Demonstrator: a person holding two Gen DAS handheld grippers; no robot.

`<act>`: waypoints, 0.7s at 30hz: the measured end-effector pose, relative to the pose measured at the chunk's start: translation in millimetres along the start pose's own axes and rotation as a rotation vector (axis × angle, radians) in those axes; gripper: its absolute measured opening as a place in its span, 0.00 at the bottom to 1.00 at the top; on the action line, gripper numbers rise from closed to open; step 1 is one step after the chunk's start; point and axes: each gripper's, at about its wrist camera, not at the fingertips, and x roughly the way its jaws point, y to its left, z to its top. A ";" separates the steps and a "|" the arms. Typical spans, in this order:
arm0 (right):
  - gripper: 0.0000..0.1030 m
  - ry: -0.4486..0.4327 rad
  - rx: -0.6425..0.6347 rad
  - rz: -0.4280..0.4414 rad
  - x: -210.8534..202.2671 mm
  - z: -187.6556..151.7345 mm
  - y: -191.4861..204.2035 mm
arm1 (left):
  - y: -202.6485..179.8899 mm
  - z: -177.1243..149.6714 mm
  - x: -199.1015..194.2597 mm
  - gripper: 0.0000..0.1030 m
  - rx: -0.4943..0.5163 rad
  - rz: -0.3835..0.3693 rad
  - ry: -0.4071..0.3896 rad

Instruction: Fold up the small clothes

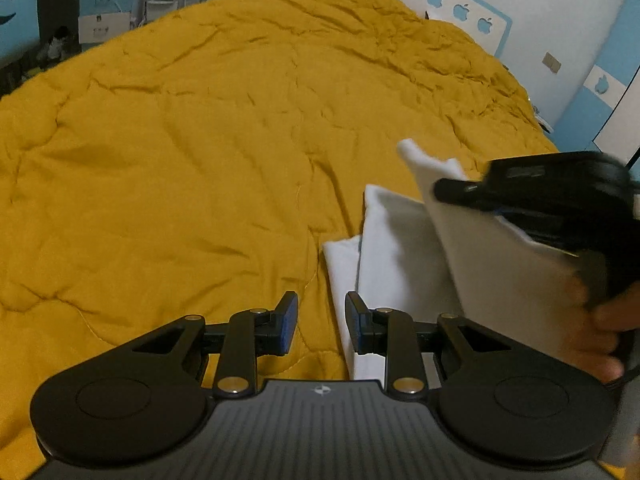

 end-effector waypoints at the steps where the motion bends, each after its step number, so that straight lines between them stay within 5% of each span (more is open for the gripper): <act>1: 0.02 0.014 -0.011 -0.013 10.7 -3.1 3.4 | 1.3 -0.8 1.9 0.31 -0.004 0.001 0.004; 10: 0.07 0.130 -0.083 -0.063 53.7 -21.0 9.9 | 6.5 -10.5 -3.6 0.31 -0.022 0.004 0.021; 21: 0.12 -0.040 -0.298 0.106 -76.5 -34.7 47.6 | -3.1 -26.4 -74.4 0.31 -0.079 -0.094 -0.019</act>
